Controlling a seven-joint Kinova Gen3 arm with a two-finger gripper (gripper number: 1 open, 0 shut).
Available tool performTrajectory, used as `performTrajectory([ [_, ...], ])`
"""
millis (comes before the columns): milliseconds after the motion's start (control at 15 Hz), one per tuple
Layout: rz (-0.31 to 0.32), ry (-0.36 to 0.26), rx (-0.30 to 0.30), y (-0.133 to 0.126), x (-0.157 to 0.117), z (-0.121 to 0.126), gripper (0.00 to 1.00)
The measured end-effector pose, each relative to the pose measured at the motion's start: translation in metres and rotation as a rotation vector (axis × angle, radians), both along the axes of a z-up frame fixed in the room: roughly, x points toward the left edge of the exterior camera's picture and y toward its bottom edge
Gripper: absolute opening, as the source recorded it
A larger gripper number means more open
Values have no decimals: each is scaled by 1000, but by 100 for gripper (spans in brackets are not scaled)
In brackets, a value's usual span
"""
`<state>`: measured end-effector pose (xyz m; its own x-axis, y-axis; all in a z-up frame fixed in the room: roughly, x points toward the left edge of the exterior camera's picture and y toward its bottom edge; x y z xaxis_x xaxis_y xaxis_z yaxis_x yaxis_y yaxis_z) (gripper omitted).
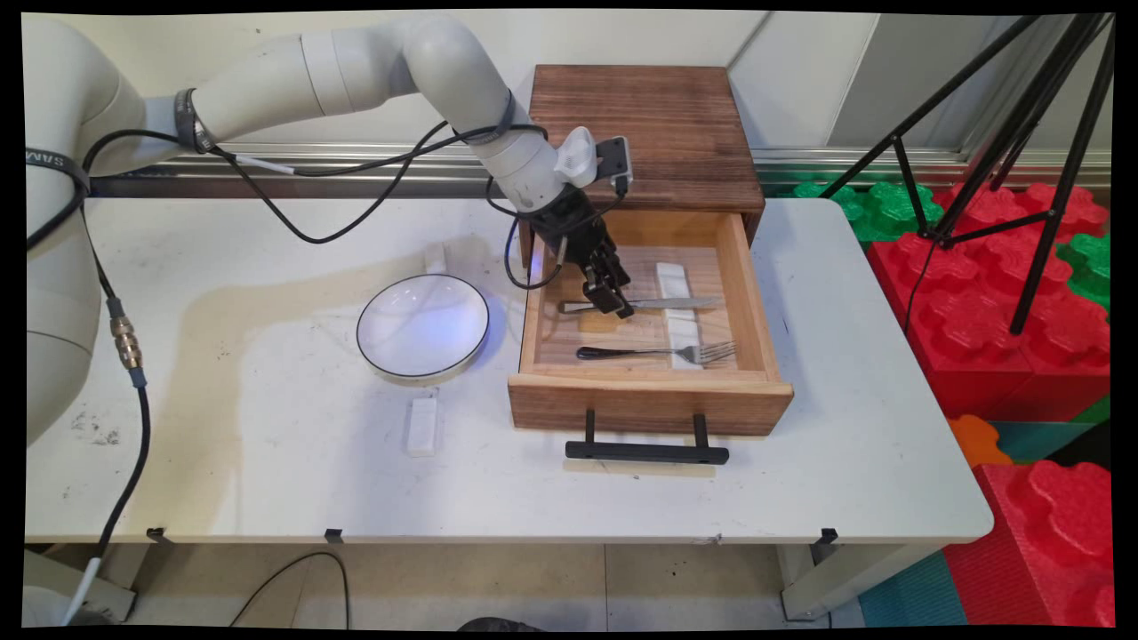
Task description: Place the picked object into the drawer
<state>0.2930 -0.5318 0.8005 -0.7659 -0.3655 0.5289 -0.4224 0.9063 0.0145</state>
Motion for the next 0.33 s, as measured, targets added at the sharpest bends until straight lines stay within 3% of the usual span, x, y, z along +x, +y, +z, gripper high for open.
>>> performTrajectory([
  [333,9,3,-9,-1,-2,-2,100],
])
